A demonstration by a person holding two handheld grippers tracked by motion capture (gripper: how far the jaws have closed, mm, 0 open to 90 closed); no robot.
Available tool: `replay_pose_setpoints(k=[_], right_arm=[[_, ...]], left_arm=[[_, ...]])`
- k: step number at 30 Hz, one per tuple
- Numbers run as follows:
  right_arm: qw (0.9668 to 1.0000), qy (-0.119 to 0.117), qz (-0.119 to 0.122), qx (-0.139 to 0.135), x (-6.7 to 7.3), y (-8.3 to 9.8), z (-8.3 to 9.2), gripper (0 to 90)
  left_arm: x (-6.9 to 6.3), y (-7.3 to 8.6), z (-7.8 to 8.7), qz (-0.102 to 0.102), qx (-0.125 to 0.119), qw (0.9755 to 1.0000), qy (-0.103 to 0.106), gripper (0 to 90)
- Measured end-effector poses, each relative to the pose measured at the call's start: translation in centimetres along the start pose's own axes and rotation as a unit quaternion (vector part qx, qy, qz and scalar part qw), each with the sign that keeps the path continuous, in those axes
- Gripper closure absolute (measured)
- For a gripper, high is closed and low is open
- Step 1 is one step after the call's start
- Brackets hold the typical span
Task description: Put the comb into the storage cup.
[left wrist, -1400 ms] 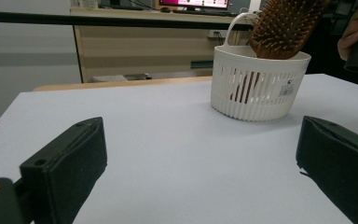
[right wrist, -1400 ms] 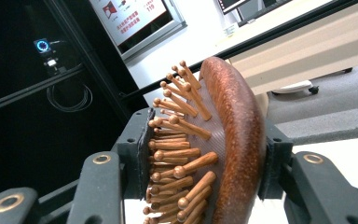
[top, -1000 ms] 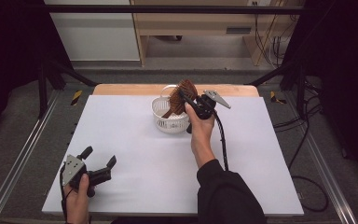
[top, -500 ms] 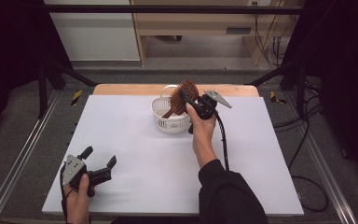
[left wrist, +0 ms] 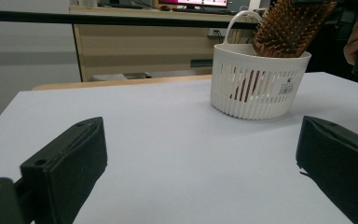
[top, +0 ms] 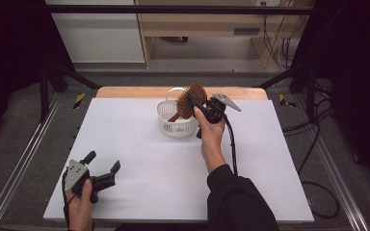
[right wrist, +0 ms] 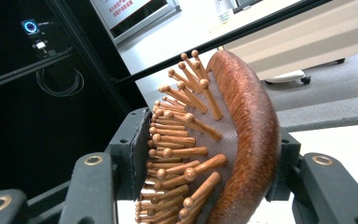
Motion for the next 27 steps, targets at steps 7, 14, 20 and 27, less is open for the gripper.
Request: replay_pose_setpoints(k=[7,14,20,27], right_arm=[[1.0,0.004,-0.003,0.004,-0.3,0.0,0.2,42.9],[0.9999,0.013,-0.005,0.006,-0.8,0.1,0.4,41.6],[0.9998,0.015,-0.004,0.01,-1.1,0.1,0.5,40.8],[0.9997,0.02,-0.012,0.011,-1.7,0.2,0.8,40.0]], left_arm=[[0.0,0.0,0.0,-0.001,0.0,1.0,0.001,1.8],[0.0,0.0,0.0,0.0,0.001,1.0,0.0,1.8],[0.0,0.0,0.0,-0.001,0.002,1.0,0.0,1.8],[0.0,0.0,0.0,-0.001,0.002,1.0,0.0,1.8]])
Point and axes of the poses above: each handheld gripper's, and its own axes: z roughly backward along the jaws, y roughly out of its underside, x roughly to its left, the point moved 1 cm from there along -z, roughly forward along the jaws, and after that the axes turned 13 degrees about -y, right-handed, at the moved point
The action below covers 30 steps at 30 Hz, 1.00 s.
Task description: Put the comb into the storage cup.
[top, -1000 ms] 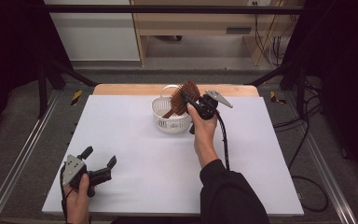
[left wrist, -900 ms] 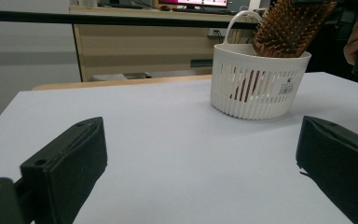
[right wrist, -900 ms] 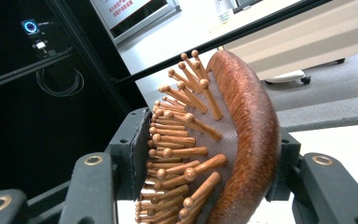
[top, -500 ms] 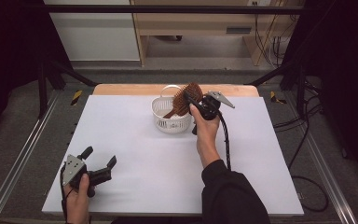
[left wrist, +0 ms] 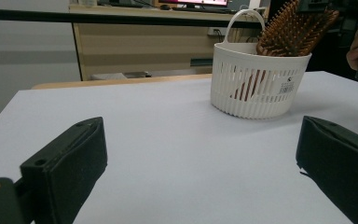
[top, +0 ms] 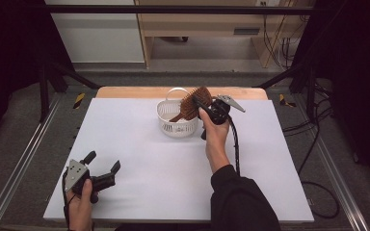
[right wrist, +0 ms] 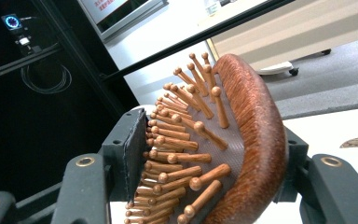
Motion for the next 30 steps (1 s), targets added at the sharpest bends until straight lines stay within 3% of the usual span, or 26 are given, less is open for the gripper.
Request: replay_pose_setpoints(k=[30], right_arm=[[1.0,0.009,-0.003,0.0,-0.43,-0.1,0.09,38.3]], left_arm=[[-0.02,0.02,-0.03,-0.001,0.002,1.0,0.001,1.9]])
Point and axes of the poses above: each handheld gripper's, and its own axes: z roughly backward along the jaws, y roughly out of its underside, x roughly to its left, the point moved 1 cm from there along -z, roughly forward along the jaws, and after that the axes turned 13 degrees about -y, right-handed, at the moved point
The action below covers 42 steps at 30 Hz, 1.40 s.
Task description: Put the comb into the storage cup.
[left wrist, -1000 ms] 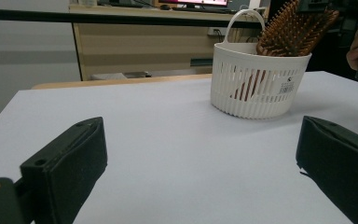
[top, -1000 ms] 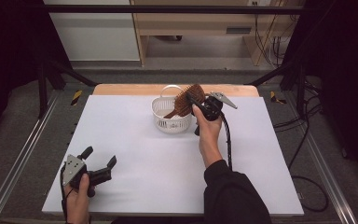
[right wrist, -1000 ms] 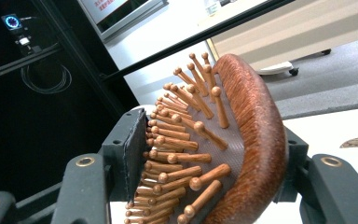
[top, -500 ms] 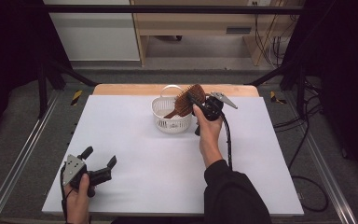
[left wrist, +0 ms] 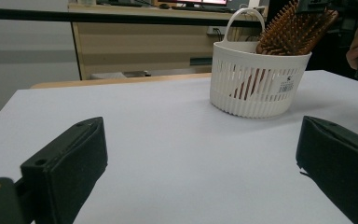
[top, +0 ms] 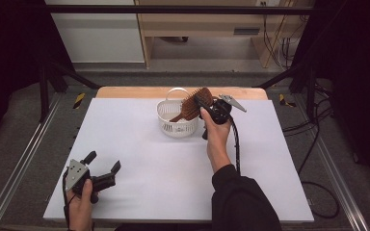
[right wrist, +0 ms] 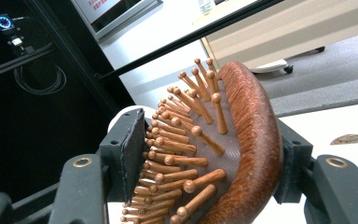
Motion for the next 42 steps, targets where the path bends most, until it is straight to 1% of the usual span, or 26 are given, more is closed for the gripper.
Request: replay_pose_setpoints(k=[4,6,8,15,17,18,20,24,29,30,32,34,37,42], right_arm=[[1.0,0.001,0.0,0.001,0.0,0.01,-0.03,36.7],[1.0,0.006,0.002,0.005,-0.12,0.08,-0.04,35.9],[0.9999,0.007,-0.004,0.007,-0.33,0.14,0.05,35.5],[0.9999,0.011,-0.007,0.008,-0.53,0.18,0.15,33.7],[0.9998,0.014,-0.007,0.013,-0.57,0.19,0.12,29.7],[0.9997,0.016,-0.008,0.018,-0.62,0.27,0.11,29.3],[0.9997,0.011,-0.009,0.021,-0.76,0.53,0.16,30.4],[0.9997,0.012,-0.007,0.021,-0.69,0.64,0.14,30.1],[0.9997,0.01,-0.006,0.024,-0.65,0.6,0.14,27.6],[0.9996,0.009,-0.004,0.025,-0.59,0.62,0.15,26.5],[0.9994,0.013,0.002,0.033,-0.52,0.67,0.12,20.6],[0.9992,0.011,0.0,0.038,-0.49,0.74,0.1,16.6],[0.999,0.009,0.006,0.044,-0.22,0.7,0.18,12.8],[0.9989,0.006,0.016,0.044,0.13,0.49,0.35,11.6]], left_arm=[[0.01,0.0,0.0,0.0,0.0,1.0,0.0,1.9],[0.02,0.0,0.0,0.001,0.0,1.0,0.0,1.9],[0.01,0.0,0.0,0.0,0.0,1.0,0.0,1.9],[-0.02,0.01,-0.01,0.0,0.0,1.0,0.001,1.9],[-0.02,0.01,-0.01,0.0,0.0,1.0,0.001,1.9],[-0.02,0.01,-0.02,0.0,0.001,1.0,0.001,1.9],[-0.03,0.02,-0.03,-0.001,0.0,1.0,0.001,2.0],[-0.04,0.02,-0.02,0.0,0.001,1.0,0.002,2.0],[-0.01,0.03,-0.04,0.0,0.002,1.0,0.001,2.0],[-0.03,0.03,-0.04,0.0,0.002,1.0,0.002,2.0],[-0.05,0.03,-0.04,-0.001,0.002,1.0,0.003,2.0],[-0.04,0.04,-0.04,-0.001,0.002,1.0,0.002,2.0],[-0.03,0.03,-0.04,0.0,0.002,1.0,0.002,2.0],[-0.05,0.05,-0.06,-0.001,0.002,1.0,0.003,2.0]])
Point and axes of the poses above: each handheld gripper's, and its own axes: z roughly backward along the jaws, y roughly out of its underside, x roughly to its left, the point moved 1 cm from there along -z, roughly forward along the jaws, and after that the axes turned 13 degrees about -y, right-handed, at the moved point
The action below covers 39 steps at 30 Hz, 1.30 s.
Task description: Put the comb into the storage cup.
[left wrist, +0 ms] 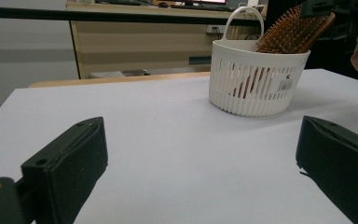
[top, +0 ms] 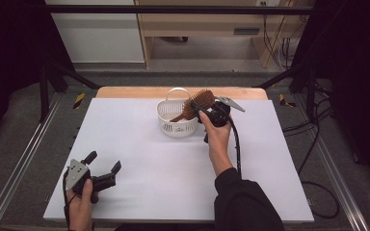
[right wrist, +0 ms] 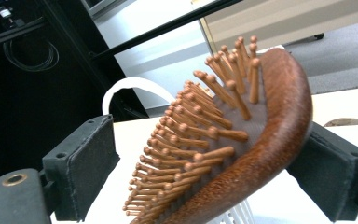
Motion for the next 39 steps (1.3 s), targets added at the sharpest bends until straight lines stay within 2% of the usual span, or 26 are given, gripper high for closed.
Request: replay_pose_setpoints(k=[19,25,26,39], right_arm=[[0.9999,0.002,0.012,0.007,0.0,-0.9,1.3,9.7],[0.9996,0.003,0.025,0.009,0.1,-1.1,1.7,10.2],[0.9992,0.006,0.037,0.012,0.2,-1.1,1.8,10.0],[0.9987,0.005,0.048,0.017,0.0,-1.2,2.4,9.7]], left_arm=[[0.0,0.0,0.0,0.0,0.001,1.0,0.0,2.0],[0.0,0.0,0.0,-0.001,0.001,1.0,0.0,2.0],[0.0,0.0,0.0,-0.001,0.001,1.0,0.0,2.0],[-0.1,0.0,0.0,-0.001,0.001,1.0,0.0,2.0]])
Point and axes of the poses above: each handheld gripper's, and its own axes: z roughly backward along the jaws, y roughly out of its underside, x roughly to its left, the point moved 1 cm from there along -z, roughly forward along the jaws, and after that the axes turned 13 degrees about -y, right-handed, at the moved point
